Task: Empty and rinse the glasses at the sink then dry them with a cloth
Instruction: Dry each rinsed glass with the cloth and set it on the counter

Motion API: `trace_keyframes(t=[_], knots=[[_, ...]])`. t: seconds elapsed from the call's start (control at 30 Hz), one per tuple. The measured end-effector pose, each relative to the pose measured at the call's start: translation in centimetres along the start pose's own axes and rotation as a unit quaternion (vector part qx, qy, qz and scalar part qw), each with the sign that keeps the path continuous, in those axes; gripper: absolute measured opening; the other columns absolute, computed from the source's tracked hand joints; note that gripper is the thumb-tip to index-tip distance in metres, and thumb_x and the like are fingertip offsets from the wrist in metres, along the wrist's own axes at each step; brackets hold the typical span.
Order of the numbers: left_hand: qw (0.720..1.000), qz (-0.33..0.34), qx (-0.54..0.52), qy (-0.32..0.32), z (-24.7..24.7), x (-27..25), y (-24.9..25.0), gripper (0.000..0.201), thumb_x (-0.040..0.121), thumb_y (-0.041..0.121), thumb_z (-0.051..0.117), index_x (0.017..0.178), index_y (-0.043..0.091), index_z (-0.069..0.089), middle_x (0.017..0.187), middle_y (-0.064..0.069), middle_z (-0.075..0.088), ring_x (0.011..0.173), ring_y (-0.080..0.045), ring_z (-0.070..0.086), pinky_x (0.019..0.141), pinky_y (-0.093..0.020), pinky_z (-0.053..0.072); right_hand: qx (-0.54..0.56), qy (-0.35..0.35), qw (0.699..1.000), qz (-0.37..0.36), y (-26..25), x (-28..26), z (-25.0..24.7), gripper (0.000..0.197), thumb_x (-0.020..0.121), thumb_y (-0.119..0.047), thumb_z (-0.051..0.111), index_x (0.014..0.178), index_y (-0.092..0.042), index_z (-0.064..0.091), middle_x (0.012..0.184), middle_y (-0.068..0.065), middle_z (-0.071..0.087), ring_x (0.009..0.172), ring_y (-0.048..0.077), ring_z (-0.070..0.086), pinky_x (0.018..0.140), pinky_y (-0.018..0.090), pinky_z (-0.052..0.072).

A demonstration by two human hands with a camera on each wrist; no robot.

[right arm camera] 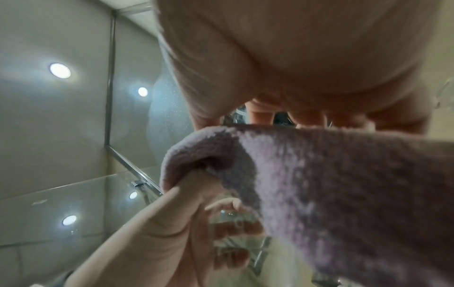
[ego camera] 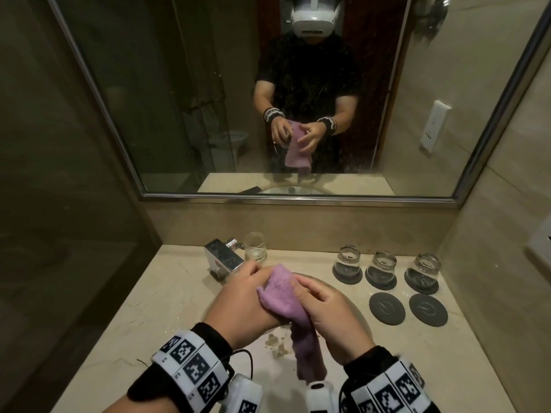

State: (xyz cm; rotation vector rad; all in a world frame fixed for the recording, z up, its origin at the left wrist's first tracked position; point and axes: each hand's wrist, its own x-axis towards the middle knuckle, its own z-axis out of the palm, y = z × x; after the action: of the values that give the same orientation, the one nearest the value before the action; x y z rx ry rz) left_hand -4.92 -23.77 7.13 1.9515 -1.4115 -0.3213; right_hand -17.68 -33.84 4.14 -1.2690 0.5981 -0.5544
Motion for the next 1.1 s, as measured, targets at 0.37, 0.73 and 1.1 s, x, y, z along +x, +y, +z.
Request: trace_keyframes(t=[0.37,0.73,1.1], knots=[[1.000,-0.014,0.000,-0.022,-0.5,0.4,0.6,0.085,0.073,0.038,0.080,0.145,0.035,0.035,0.137,0.016,0.041,0.120,-0.001,0.044,0.105,-0.026,0.041,0.121,0.052,0.991,0.037,0.4,0.2,0.4,0.026,0.088,-0.025,0.065,0.097,-0.001,0.066,0.096,0.026,0.070,0.082,0.031,0.065,0.071,0.039,0.051],[0.907,-0.231,-0.351,-0.024,-0.7,0.9,0.3,0.027,0.094,0.025,0.061,0.121,0.019,0.059,0.109,-0.015,0.066,0.062,-0.026,0.062,0.058,-0.030,0.054,0.072,0.036,0.995,-0.061,-0.8,-0.1,-0.1,0.018,0.095,-0.024,0.056,0.106,-0.033,0.068,0.112,0.007,0.070,0.098,0.022,0.067,0.080,0.038,0.055],[0.933,-0.179,-0.309,0.049,0.0,0.1,0.0,0.032,0.077,0.042,0.072,0.106,0.031,0.068,0.099,-0.004,0.069,0.095,-0.025,0.067,0.064,-0.032,0.058,-0.021,0.052,0.996,-0.063,-1.5,0.0,-0.3,0.029,0.096,-0.029,0.049,0.111,-0.023,0.073,0.131,-0.015,0.060,0.122,0.001,0.053,0.109,0.036,0.041]])
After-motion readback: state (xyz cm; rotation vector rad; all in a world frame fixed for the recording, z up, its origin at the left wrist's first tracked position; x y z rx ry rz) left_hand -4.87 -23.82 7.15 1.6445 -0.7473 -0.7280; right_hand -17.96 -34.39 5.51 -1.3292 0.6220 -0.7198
